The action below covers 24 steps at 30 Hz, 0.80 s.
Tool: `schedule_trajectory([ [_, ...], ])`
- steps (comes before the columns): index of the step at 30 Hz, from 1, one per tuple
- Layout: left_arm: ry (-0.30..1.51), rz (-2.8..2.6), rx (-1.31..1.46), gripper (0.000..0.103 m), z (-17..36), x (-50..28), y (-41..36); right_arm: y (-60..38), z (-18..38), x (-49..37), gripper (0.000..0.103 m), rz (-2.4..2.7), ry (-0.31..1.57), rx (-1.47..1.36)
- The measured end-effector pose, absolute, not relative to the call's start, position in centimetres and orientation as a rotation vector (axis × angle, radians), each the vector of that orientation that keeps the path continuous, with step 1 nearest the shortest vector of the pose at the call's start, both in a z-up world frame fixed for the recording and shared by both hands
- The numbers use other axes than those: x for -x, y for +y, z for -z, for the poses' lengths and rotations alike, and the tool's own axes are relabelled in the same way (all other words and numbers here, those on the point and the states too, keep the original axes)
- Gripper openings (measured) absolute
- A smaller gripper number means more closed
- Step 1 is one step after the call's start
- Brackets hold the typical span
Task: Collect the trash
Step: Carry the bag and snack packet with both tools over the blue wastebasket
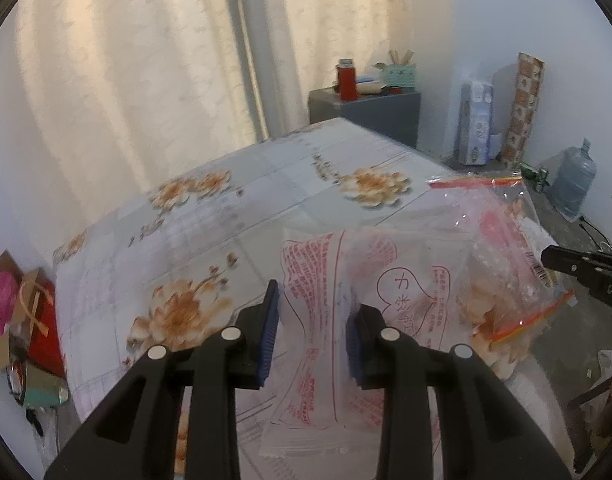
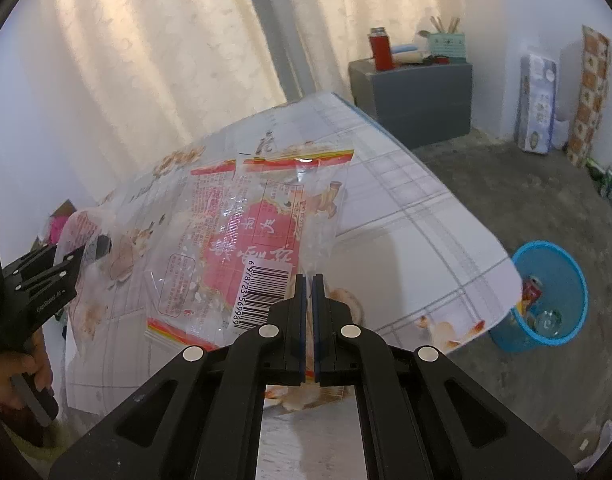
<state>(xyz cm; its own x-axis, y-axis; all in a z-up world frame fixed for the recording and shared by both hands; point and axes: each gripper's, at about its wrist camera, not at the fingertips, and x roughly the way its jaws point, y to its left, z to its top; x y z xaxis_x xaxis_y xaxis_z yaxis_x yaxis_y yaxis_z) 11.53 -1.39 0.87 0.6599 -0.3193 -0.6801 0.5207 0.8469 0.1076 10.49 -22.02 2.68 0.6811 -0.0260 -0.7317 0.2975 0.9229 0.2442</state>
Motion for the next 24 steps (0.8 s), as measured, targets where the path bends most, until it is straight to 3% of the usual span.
schedule_trajectory([
  [11, 0.662, 0.653, -0.326, 0.029, -3.7, -11.4, -8.7, -27.4, -3.9, -6.7, 0.001, 0.279, 0.722, -0.448],
  [24, 0.74, 0.984, -0.385, 0.029, -4.2, -10.1, -26.3, -38.1, -3.1, 0.9, 0.001, 0.536, 0.665, -0.538],
])
